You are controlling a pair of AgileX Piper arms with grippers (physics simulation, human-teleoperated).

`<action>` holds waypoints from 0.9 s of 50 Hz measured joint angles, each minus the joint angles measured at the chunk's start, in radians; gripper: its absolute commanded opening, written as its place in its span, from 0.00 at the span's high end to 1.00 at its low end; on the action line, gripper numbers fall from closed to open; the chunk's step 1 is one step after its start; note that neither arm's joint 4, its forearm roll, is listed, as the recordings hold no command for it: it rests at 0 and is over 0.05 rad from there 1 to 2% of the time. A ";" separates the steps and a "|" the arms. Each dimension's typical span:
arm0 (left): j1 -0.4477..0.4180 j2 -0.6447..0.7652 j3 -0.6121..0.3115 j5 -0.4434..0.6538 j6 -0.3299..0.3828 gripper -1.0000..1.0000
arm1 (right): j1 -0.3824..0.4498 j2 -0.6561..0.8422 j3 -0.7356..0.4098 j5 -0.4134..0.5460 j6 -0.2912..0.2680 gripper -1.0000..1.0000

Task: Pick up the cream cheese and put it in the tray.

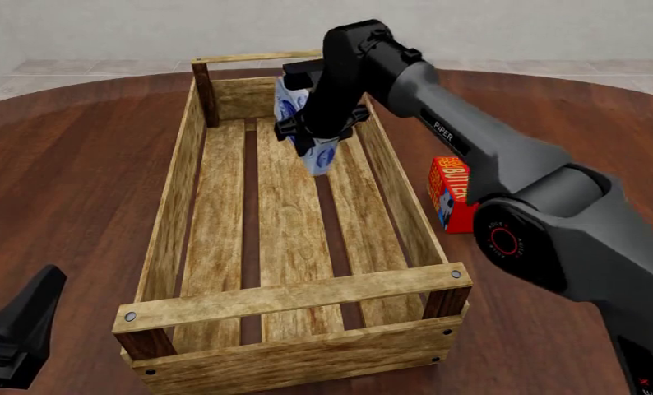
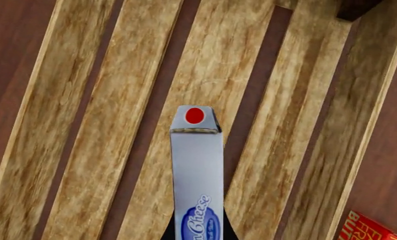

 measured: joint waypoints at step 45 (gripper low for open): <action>0.019 0.000 -0.001 0.004 -0.016 0.00 | 0.054 0.123 0.145 -0.230 0.073 1.00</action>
